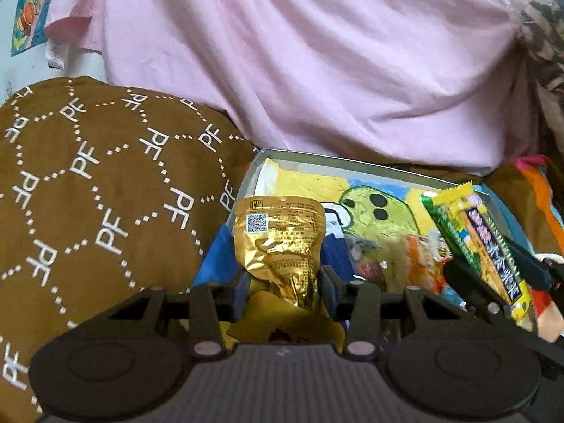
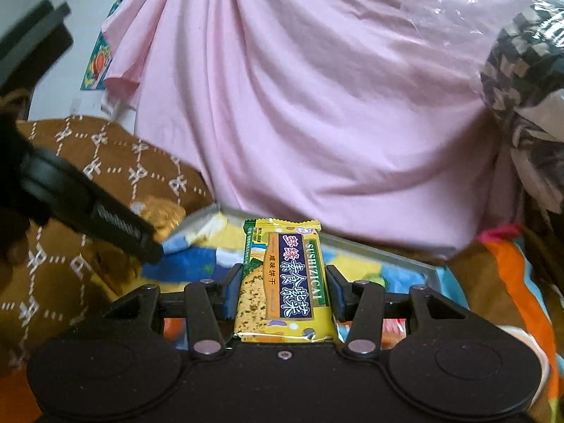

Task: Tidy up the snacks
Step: 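Carry the gold foil pack and biscuit bar over the tray, then lower both packs into the tray and open both tools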

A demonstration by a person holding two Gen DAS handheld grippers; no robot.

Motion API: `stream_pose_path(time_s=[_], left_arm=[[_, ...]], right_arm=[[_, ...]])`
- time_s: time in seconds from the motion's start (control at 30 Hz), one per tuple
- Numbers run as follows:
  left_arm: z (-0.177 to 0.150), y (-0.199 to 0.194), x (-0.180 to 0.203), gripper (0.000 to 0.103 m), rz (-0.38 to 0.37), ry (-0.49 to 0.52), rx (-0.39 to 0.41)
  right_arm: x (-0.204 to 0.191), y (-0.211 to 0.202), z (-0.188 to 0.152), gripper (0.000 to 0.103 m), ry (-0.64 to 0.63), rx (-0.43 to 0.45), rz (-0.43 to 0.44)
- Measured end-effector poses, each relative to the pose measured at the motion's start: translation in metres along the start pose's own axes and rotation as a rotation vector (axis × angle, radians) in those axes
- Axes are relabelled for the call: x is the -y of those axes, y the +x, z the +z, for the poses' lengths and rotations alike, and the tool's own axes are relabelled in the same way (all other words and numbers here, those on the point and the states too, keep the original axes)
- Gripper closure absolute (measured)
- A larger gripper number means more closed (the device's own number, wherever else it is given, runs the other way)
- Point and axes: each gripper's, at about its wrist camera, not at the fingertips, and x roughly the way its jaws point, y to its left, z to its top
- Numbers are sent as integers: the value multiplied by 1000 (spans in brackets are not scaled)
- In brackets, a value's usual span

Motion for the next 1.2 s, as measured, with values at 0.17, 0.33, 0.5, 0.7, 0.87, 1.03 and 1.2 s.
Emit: stream_pose_path(time_s=[0.17,0.33,0.5,0.7,0.87,1.03,1.2], left_arm=[[0,24,-2,56,-17,-3,-13],[-6,38,-4,55,-33,-22,-27],[-8,45,-9,54,-52,-69,-41],[-8,46,-9,53,-62,-79,-56],[-8,47,-15,50,-73,-119,-71],[-7,37,-18,34,-77,-120,-47],[-6,19,-16,20,-89,-120,-7]], right_arm=[[-3,28,5,53,-4,7,10],[-3,58,5,53,-24,-40,17],[0,84,-1,53,-29,-113,20],[-4,97,-5,53,-45,-158,33],[-11,99,-4,52,-81,-161,42],[-11,97,-1,43,-85,-151,31],[-2,85,3,30,-60,-116,15]])
